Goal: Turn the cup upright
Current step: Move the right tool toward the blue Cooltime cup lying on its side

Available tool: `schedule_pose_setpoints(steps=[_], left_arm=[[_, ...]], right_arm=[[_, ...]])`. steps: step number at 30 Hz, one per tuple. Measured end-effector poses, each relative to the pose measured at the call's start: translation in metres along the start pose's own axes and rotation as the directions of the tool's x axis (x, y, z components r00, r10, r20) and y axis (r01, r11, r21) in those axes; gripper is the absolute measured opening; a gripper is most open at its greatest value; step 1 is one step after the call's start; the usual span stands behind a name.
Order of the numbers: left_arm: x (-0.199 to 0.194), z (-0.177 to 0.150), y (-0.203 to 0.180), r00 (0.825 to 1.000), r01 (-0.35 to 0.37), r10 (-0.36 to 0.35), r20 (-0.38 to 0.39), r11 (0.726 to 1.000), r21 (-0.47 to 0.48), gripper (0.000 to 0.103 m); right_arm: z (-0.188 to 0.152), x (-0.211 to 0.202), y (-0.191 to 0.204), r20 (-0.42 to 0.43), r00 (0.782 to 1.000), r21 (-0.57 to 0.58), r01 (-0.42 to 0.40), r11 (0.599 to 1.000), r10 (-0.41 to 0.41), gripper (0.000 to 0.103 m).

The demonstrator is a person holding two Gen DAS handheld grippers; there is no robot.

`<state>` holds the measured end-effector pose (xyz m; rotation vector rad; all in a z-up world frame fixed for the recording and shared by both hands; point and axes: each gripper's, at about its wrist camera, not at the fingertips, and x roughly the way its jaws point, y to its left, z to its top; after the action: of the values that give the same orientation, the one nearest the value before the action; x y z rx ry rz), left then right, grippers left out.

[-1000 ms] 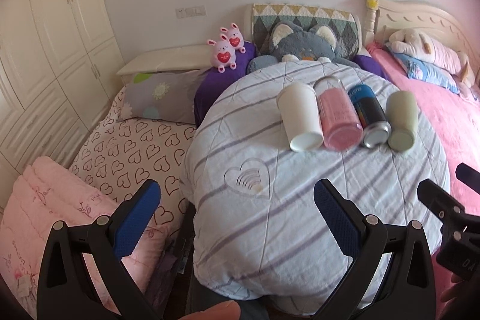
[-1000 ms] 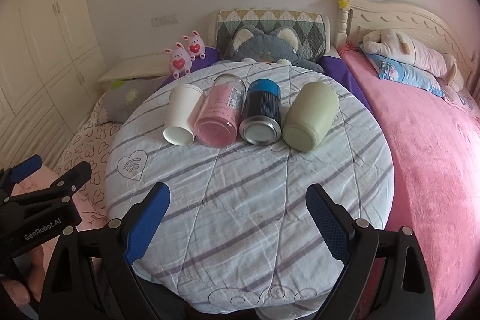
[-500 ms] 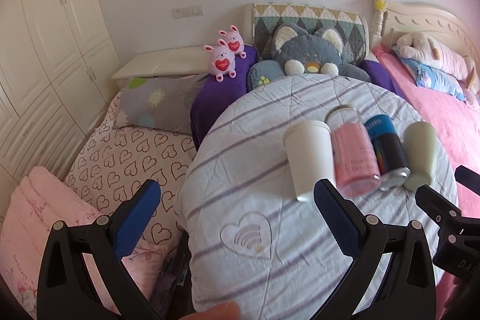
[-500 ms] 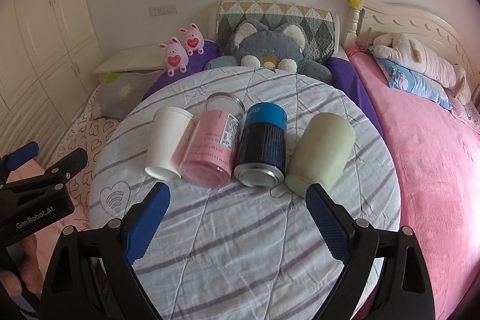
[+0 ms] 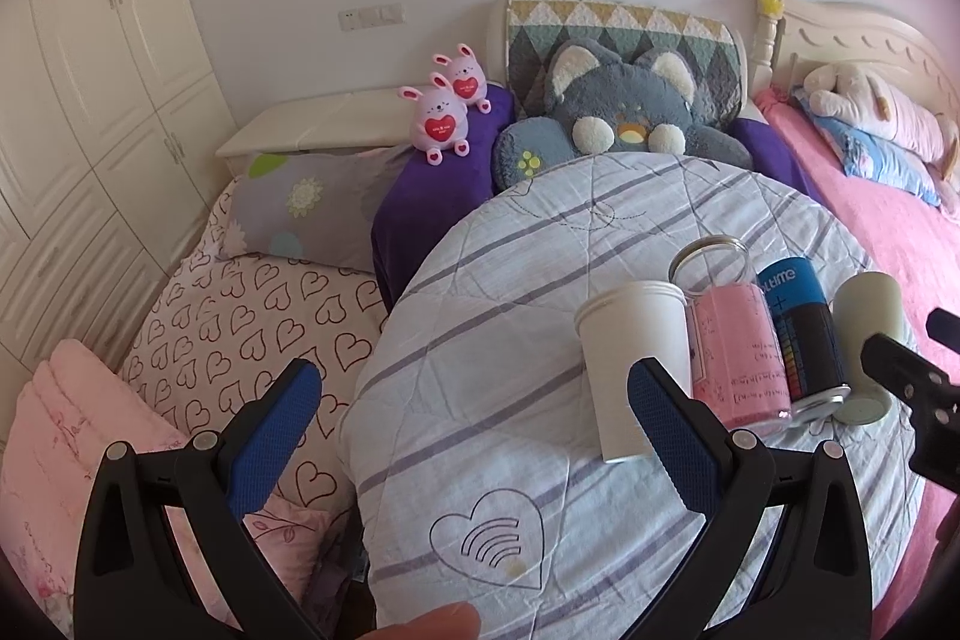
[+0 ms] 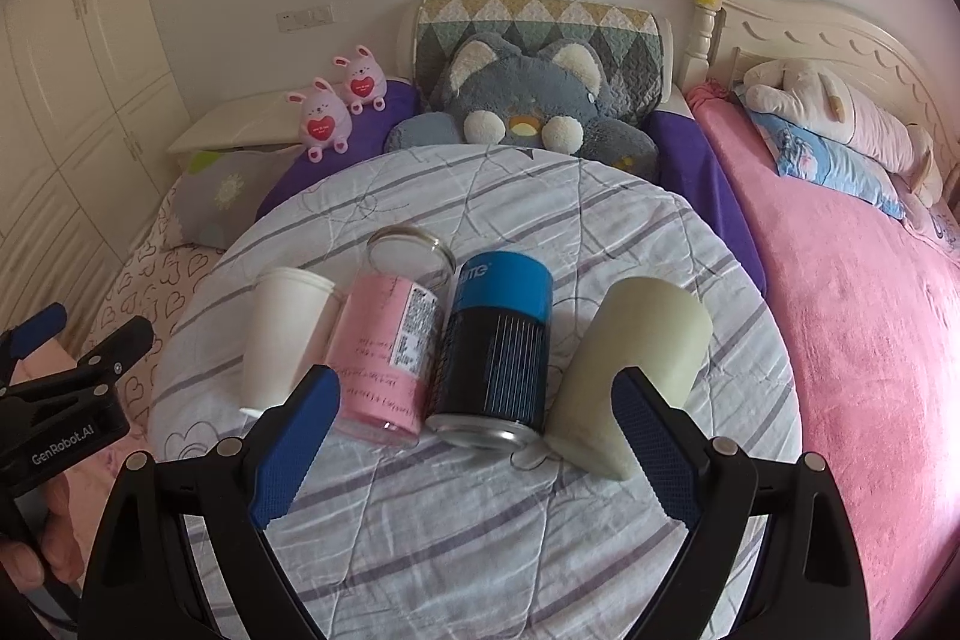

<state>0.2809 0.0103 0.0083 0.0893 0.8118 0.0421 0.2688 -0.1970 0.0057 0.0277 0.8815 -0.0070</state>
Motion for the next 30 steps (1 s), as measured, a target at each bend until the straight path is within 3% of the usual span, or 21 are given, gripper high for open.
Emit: schedule_pose_setpoints(steps=[13, 30], left_arm=[[0.02, 0.006, 0.009, 0.999, -0.03, 0.029, -0.019, 0.999, -0.017, 0.103], [0.04, 0.007, 0.011, 0.999, -0.014, 0.012, -0.042, 0.999, -0.035, 0.103]], right_arm=[[0.023, 0.047, 0.023, -0.072, 0.995, -0.049, -0.068, 0.996, 0.065, 0.093], [0.03, 0.076, -0.004, -0.131, 0.991, 0.022, 0.013, 1.0, -0.01, 0.091]])
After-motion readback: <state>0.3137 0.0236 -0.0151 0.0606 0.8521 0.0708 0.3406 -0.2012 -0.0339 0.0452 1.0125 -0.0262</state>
